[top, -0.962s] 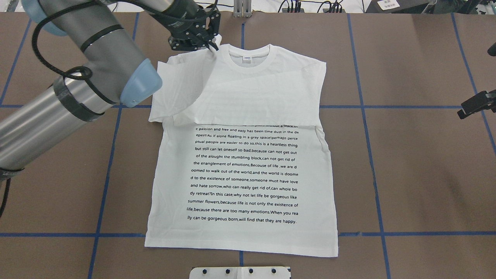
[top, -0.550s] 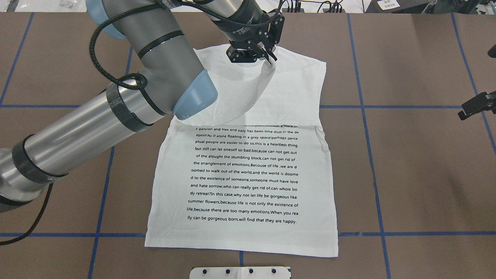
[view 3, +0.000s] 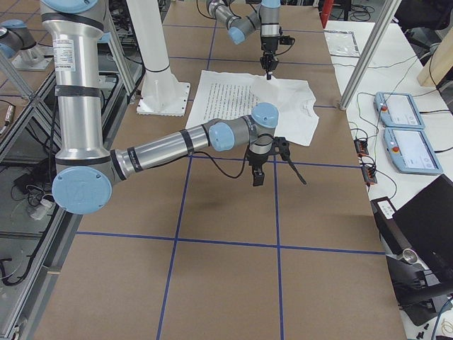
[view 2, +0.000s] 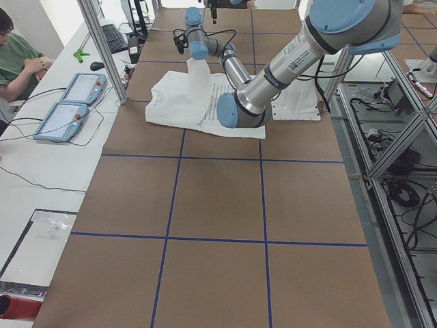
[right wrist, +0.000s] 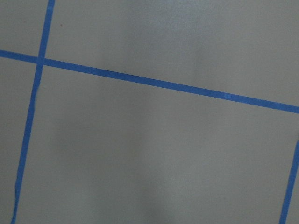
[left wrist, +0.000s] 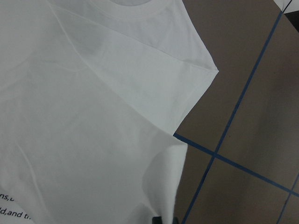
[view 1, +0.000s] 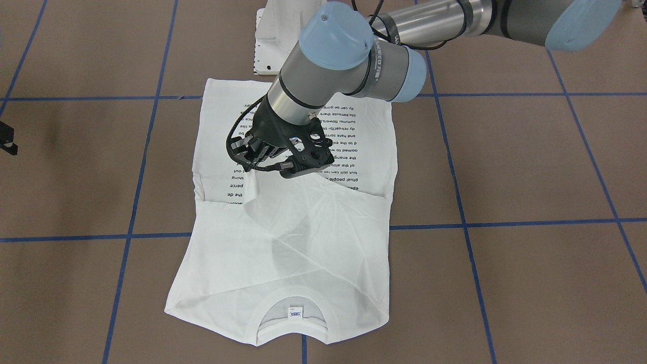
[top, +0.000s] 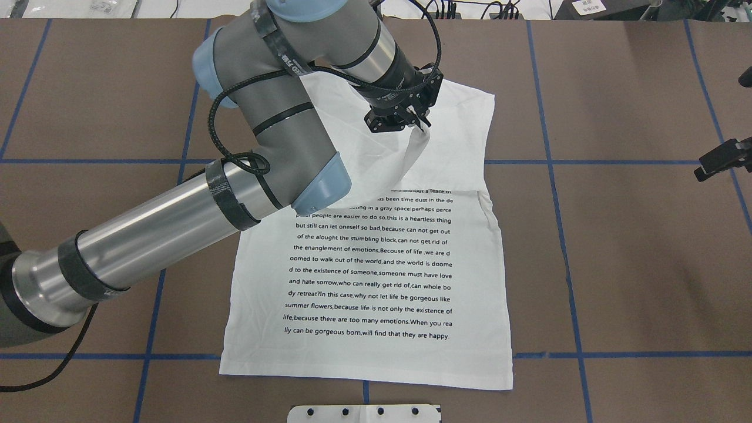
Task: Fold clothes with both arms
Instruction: 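Fold the held sleeve across the shirt body with the left gripper, then release the sleeve and move both grippers to the shirt hem corners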
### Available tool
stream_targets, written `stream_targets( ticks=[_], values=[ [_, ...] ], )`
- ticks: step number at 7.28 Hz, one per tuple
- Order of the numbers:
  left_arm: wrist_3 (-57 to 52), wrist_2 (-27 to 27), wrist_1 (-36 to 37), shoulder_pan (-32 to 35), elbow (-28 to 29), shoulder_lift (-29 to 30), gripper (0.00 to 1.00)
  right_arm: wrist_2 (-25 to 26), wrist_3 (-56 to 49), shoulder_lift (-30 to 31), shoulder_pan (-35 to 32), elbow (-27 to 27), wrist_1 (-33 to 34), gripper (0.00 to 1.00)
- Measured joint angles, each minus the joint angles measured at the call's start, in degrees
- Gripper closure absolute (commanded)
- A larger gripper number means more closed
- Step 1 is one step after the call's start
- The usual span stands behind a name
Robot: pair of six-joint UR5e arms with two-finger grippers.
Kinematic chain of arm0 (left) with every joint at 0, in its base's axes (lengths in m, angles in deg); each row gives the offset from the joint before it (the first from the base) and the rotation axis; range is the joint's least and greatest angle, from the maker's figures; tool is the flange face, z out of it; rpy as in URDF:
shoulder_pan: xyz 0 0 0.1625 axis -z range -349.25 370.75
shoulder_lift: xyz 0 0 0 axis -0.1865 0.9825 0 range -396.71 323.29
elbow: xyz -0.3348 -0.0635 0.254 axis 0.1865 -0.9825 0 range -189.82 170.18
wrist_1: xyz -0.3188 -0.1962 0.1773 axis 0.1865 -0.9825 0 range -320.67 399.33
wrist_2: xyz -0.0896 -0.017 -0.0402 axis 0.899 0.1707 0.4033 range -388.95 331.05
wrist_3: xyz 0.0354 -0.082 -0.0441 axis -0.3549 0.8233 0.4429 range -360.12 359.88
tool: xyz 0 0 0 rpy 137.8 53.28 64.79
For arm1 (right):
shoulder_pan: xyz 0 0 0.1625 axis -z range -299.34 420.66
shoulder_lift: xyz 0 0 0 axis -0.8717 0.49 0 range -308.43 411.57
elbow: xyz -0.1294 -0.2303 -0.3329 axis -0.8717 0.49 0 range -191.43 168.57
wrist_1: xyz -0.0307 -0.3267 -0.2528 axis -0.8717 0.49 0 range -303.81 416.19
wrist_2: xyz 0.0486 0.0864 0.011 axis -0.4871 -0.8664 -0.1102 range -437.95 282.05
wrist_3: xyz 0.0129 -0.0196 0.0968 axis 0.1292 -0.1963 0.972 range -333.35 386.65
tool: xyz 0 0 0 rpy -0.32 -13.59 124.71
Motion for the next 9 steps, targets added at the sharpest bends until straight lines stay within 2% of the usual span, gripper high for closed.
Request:
stream_targets(
  ticks=[2,3,4,7,9],
  values=[
    [-0.01,-4.08,-1.95,-4.57,1.7,0.24,1.0,-0.05,0.58,-0.47,0.09,0.78,-0.08,0.0],
    [-0.01,-5.98,-2.11,-7.0,1.87,0.49,0.21,-0.07,0.67,-0.96,0.11,1.39,-0.11,0.0],
    [0.09,-7.3,-2.17,-8.83,2.09,0.61,0.0,-0.1,0.68,-1.48,0.1,1.9,-0.09,0.0],
    [-0.04,-11.16,-4.5,-10.65,2.3,-0.17,0.0,-0.84,0.73,-1.9,0.08,2.26,-0.07,0.0],
    [-0.58,-11.59,-5.84,-10.67,-0.13,-3.01,0.0,-1.98,3.18,-2.04,0.12,1.98,-0.34,0.0]
  ],
)
